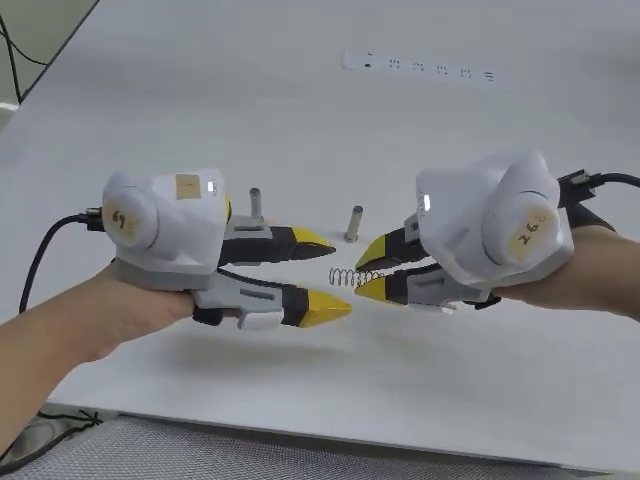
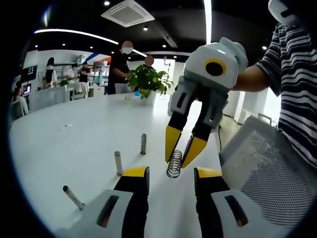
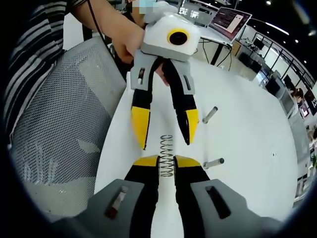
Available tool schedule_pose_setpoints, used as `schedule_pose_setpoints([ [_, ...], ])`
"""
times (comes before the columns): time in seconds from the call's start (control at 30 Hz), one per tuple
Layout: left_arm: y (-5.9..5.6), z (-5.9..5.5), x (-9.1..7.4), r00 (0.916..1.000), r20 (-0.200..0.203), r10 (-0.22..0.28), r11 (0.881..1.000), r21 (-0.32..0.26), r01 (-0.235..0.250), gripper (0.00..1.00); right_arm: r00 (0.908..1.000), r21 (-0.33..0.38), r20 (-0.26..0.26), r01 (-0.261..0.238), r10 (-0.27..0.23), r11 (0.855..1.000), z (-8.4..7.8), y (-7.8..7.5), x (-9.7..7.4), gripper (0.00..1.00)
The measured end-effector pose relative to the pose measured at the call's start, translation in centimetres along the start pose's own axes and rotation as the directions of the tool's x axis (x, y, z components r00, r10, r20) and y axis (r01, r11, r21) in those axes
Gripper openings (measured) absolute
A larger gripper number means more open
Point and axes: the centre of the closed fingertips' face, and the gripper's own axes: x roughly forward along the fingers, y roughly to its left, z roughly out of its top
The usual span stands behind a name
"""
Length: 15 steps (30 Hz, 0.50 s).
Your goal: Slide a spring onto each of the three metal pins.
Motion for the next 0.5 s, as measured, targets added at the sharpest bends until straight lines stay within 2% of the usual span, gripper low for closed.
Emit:
schedule_pose_setpoints([
  [0.17,0.11,0.18,0.09,1.0,0.003,-0.006,1.0,0.004,0.006,0.28,1.0,0.003,-0.001,-0.001,0.001,1.0,-0.11,0.14,-0.02,0.13],
  [0.5,-0.57,0.16,0.33,0.9994,-0.001,-0.033,0.999,0.009,0.033,0.19,0.9999,0.006,0.013,0.002,-0.002,1.0,0.24,0.18,-0.05,0.13],
])
